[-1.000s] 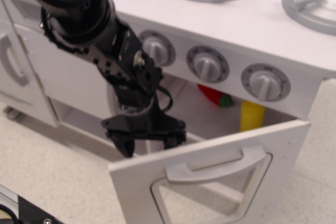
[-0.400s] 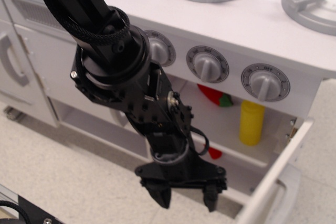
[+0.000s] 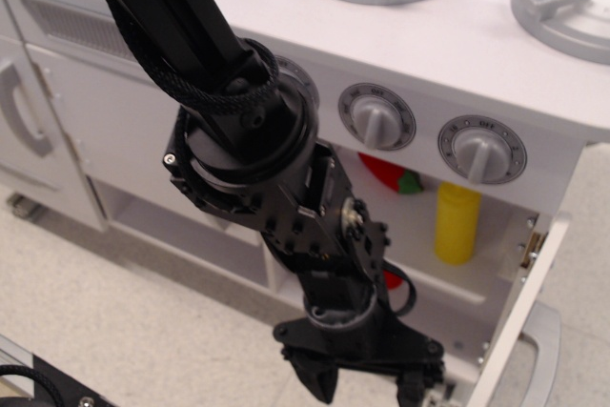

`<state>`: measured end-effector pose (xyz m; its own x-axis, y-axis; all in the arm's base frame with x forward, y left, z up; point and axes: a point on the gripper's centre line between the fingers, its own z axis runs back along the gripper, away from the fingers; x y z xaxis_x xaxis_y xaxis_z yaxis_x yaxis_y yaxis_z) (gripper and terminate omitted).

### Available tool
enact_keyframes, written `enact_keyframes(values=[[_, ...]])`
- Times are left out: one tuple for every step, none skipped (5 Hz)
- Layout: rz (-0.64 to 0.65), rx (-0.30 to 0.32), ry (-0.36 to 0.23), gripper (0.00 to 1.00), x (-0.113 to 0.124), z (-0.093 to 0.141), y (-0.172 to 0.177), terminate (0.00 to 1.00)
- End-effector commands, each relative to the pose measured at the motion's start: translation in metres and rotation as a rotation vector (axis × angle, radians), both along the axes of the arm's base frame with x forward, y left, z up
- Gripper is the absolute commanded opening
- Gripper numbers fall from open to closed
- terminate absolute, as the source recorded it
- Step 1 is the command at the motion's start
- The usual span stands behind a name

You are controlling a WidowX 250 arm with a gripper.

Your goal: Open oven

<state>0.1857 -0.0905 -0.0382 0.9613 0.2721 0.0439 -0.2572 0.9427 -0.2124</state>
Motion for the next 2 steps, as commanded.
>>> enact_keyframes(values=[[-0.001,-0.005,-0.017,1.0,0.0038,0.0082,0.0039,0.0],[-0.001,-0.005,-0.017,1.0,0.0038,0.0082,0.0039,1.0]])
